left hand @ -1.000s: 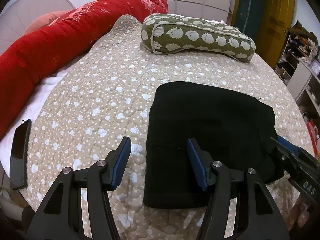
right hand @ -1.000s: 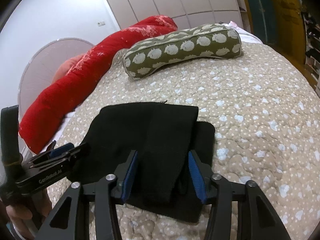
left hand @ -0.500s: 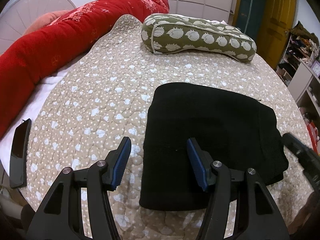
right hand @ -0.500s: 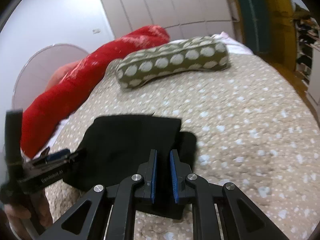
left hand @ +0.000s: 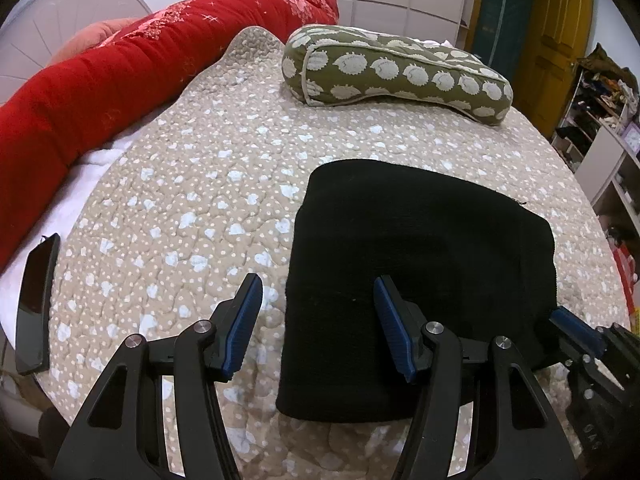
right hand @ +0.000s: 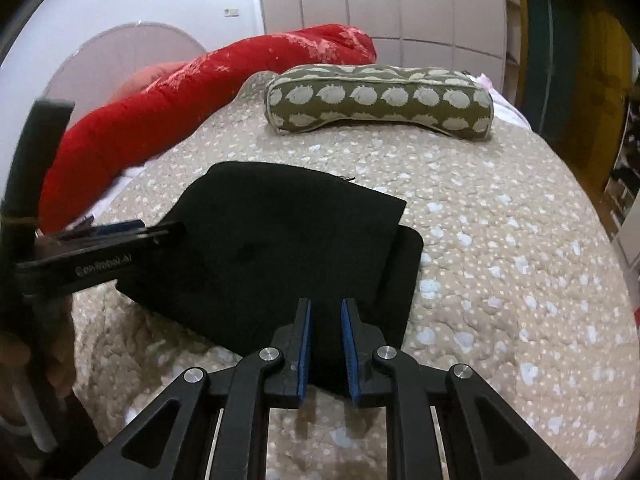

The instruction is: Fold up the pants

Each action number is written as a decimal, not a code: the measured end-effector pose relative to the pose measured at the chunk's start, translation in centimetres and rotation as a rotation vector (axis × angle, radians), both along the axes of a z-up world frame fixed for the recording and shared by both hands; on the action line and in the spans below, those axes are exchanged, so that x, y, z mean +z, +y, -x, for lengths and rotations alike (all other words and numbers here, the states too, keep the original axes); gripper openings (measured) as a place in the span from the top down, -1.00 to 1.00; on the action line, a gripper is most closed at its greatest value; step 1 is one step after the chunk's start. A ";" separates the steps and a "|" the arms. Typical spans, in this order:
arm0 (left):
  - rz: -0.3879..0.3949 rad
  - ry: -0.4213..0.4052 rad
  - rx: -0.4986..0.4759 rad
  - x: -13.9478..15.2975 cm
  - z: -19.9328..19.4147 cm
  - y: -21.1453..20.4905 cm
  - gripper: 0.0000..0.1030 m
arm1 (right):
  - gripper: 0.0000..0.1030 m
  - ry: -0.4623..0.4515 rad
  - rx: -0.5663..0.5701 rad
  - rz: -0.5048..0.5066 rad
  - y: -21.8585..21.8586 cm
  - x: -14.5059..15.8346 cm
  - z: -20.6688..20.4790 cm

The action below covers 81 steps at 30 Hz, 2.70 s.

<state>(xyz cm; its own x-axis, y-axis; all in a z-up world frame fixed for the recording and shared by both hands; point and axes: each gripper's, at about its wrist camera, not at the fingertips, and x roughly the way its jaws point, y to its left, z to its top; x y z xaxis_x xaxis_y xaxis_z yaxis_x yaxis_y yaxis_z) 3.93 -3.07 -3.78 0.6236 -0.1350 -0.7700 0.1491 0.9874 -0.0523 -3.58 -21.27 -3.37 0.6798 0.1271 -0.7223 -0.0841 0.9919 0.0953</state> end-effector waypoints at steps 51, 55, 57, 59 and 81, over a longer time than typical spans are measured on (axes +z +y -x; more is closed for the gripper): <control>0.046 0.020 -0.014 -0.5 -0.6 -0.2 -0.56 | 0.04 0.025 -0.101 -0.061 -2.5 -0.5 -2.3; 0.050 0.021 -0.010 -0.5 -0.5 -0.3 -0.56 | -0.01 0.031 -0.112 -0.036 -2.5 -0.6 -1.9; 0.040 0.012 -0.016 -0.4 -0.2 -0.4 -0.56 | -0.01 0.025 -0.111 -0.010 -2.2 -0.5 -1.7; 0.041 0.015 -0.019 -0.4 -0.1 -0.4 -0.56 | -0.01 0.025 -0.112 -0.012 -2.2 -0.5 -1.6; 0.178 0.073 -0.051 -0.5 -0.5 1.8 -0.56 | -0.13 0.057 -0.145 -0.283 -5.5 -1.6 -1.5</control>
<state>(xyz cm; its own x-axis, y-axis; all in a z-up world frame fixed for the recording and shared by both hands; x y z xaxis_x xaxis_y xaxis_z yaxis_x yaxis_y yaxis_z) 4.39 -1.28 -4.25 0.5559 -0.3030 -0.7740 0.1884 0.9529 -0.2377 -2.08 -26.82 -4.92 0.6645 0.2332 -0.7099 0.0695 0.9266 0.3695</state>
